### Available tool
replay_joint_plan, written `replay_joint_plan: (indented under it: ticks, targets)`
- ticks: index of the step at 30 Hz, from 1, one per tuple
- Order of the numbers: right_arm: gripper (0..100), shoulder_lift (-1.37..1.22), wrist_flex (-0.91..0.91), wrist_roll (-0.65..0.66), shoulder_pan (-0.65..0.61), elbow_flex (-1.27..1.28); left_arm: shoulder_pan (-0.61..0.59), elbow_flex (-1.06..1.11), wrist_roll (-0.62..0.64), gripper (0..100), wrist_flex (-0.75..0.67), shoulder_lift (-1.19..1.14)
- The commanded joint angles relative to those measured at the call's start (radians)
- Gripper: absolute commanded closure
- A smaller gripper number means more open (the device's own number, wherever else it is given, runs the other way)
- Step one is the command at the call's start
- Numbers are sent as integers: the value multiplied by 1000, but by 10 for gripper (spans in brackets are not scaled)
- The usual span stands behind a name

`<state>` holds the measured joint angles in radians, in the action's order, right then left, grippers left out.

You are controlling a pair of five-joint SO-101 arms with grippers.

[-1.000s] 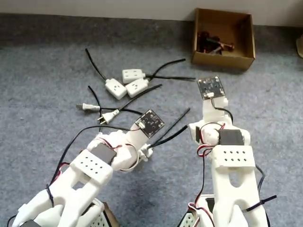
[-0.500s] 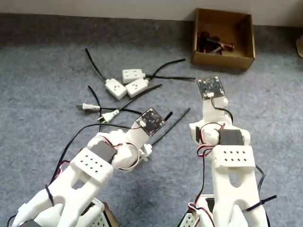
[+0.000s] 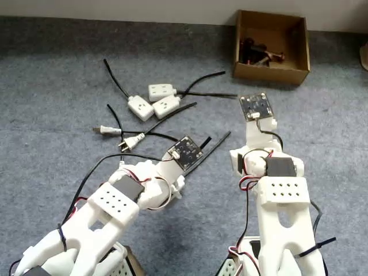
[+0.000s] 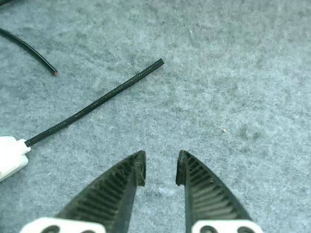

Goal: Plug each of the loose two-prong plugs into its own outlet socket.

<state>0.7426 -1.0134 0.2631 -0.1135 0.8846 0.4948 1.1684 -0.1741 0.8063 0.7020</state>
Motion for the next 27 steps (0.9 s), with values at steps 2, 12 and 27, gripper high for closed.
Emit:
replay_joint_plan:
  ticks: [2, 12, 27]
  targets:
    - [889, 31, 16, -2, 5, -12, 15, -8, 3, 785, -15, -4]
    - [889, 35, 13, -2, 5, -12, 13, 31, 3, 786, -75, -5]
    - [889, 39, 13, -2, 5, -12, 13, 68, 3, 796, -74, -5]
